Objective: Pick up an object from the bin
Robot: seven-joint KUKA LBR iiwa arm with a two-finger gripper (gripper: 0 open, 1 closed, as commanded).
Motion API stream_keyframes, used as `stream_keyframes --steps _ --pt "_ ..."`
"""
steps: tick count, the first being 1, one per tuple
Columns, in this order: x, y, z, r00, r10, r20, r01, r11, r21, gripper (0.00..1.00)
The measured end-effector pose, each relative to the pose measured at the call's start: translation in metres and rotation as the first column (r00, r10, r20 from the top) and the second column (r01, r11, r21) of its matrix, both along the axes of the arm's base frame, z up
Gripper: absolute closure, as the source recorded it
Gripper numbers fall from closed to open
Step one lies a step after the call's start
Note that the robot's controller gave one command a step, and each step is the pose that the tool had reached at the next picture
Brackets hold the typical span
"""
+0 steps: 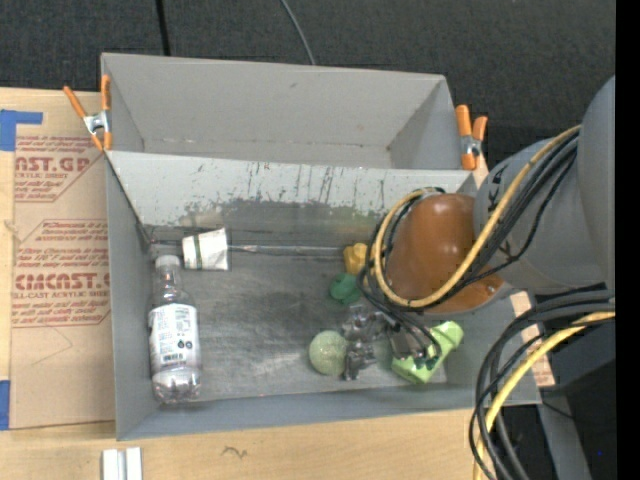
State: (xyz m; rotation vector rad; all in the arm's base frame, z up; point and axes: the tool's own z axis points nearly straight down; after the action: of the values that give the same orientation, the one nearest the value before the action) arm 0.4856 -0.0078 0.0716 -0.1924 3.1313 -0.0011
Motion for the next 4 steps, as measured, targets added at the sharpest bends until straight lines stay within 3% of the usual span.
stream_keyframes --steps 2,4 --pt "-0.002 0.0 0.013 1.0 0.0 -0.009 0.0 1.0 0.001 1.0" --pt "-0.001 0.001 0.037 1.0 0.0 -0.004 0.0 1.0 0.001 1.0"
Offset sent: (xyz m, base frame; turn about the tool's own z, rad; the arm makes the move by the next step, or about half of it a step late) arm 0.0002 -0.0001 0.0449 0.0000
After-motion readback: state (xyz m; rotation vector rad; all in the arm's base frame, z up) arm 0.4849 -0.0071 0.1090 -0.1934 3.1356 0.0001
